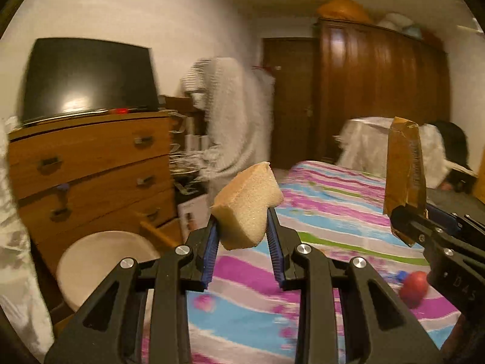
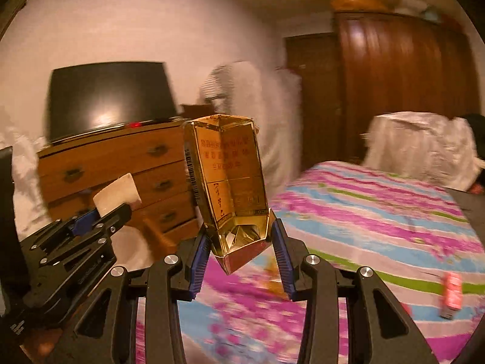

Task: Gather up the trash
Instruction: 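Carry the beige sponge and gold-foil box with both tools to the bucket, then open both tools over the bucket to drop sponge and gold box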

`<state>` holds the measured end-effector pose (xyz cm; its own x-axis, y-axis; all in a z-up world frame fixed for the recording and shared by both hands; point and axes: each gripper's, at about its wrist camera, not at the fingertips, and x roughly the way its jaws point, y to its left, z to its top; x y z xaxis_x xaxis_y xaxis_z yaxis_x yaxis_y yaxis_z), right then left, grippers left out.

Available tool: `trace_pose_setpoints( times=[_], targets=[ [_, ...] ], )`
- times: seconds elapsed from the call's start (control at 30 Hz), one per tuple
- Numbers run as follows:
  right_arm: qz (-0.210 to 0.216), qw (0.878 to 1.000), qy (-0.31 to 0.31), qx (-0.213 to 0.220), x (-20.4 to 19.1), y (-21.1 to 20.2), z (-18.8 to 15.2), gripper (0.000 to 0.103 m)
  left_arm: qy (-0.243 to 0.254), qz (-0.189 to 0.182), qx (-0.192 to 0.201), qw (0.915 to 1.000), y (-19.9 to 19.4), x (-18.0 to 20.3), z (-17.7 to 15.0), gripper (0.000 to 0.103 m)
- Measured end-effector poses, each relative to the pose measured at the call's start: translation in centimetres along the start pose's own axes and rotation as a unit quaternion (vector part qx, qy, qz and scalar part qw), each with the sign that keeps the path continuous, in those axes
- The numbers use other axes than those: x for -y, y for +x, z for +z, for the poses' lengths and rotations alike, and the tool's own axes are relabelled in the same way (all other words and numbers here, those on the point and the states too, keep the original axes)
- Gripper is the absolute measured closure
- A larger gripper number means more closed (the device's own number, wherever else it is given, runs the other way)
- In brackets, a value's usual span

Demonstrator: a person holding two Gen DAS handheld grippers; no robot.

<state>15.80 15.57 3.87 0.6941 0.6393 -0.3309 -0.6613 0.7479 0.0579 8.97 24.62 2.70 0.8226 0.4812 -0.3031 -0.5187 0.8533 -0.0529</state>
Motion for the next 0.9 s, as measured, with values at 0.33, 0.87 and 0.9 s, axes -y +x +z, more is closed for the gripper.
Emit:
trace_pose_setpoints(
  times=[0.33, 0.87, 0.9],
  targets=[
    [0.121, 0.990, -0.036, -0.065, -15.3, 8.7, 2.5, 0.062, -0.047, 0.100, -0.024, 0.9936, 0.7, -13.4, 1.0, 0.074],
    [0.193, 0.935, -0.087, -0.284, -28.9, 27.3, 1.3, 0.061, -0.071, 0.097, -0.149, 0.9815, 8.4, -25.3, -1.1, 0.074],
    [0.190, 0.932, -0.091, -0.296, -29.2, 28.2, 1.2, 0.061, -0.074, 0.096, -0.156, 0.9804, 8.9, -26.0, -1.4, 0.074]
  ],
)
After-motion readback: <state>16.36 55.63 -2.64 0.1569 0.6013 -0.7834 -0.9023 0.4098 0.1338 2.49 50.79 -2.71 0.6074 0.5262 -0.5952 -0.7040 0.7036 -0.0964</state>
